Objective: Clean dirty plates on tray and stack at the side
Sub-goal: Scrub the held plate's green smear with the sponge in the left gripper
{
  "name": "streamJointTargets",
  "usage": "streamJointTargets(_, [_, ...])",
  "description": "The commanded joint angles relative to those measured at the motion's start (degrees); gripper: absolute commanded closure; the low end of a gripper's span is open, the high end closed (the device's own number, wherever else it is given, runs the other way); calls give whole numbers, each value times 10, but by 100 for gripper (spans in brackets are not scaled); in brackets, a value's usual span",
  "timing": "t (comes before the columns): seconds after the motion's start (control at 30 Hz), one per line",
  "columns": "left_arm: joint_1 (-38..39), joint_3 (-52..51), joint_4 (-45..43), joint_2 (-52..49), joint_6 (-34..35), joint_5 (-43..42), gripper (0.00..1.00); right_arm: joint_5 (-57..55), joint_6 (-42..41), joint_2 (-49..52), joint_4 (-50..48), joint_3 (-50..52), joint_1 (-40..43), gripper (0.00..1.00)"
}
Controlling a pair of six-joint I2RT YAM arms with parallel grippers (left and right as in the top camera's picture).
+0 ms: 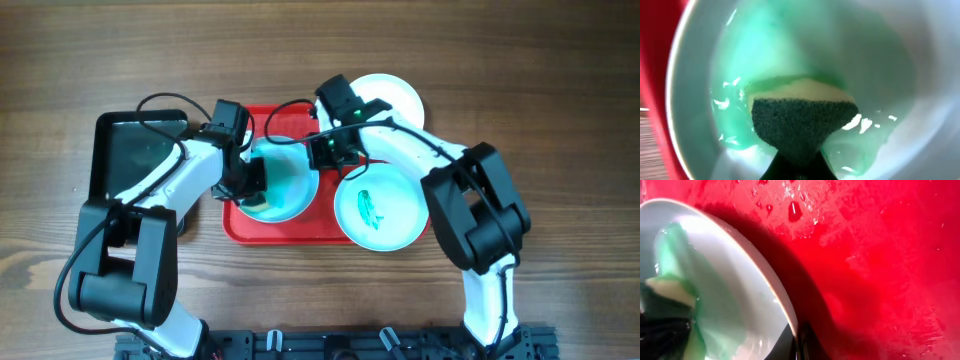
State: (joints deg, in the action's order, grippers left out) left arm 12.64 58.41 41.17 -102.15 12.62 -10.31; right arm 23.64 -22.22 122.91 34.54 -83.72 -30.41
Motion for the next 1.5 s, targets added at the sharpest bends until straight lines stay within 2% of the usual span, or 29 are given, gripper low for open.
streamJointTargets(0.0, [6,-25,16,-21,-73,-125,96,64,42,14,5,2,15,96])
streamJointTargets(0.03, [6,-25,15,-21,-91,-167,96,64,41,14,2,4,15,96])
streamJointTargets(0.1, [7,-25,-4,-21,-87,-188,96,64,40,14,-6,8,15,96])
streamJointTargets(0.17, [6,-25,-37,-21,-62,-188,96,64,39,14,-9,8,15,96])
streamJointTargets(0.23, [7,-25,-96,-21,-8,-181,96,64,37,14,-9,8,15,96])
streamJointTargets(0.3, [7,-25,-155,-21,60,-121,96,64,37,14,-9,8,15,96])
streamJointTargets(0.43, [6,-25,-223,-21,147,92,96,60,36,14,-9,8,15,96])
streamJointTargets(0.5, [6,-25,-202,-21,169,175,96,60,36,14,-9,8,15,96])
streamJointTargets(0.63, [7,-25,-96,-21,170,185,96,49,35,14,-10,8,15,96])
streamJointTargets(0.7, [7,-25,-49,-21,156,155,96,45,26,14,-11,8,15,96])
streamJointTargets(0.73, [7,-25,-30,-21,118,106,96,45,26,14,-11,8,15,96])
streamJointTargets(0.8, [6,-25,-15,-21,48,-1,96,45,26,14,-11,8,15,96])
streamJointTargets(0.87, [6,-25,-14,-21,-43,-178,96,45,26,14,-11,8,15,96])
streamJointTargets(0.9, [6,-25,-23,-21,-52,-219,96,45,25,14,-11,8,15,96])
streamJointTargets(1.0, [6,-25,-91,-21,-43,-237,96,45,25,14,-11,8,15,96])
streamJointTargets(1.1, [6,-25,-178,-21,14,-184,96,45,26,14,-10,8,15,96])
streamJointTargets(1.2, [6,-25,-243,-21,101,-22,96,45,26,14,-10,8,15,96])
streamJointTargets(1.23, [6,-25,-243,-21,131,48,96,45,26,14,-10,8,15,96])
streamJointTargets(1.33, [6,-25,-211,-21,168,150,96,45,26,14,-10,8,15,96])
streamJointTargets(1.47, [7,-22,-124,-14,168,156,96,45,26,14,-11,8,15,96])
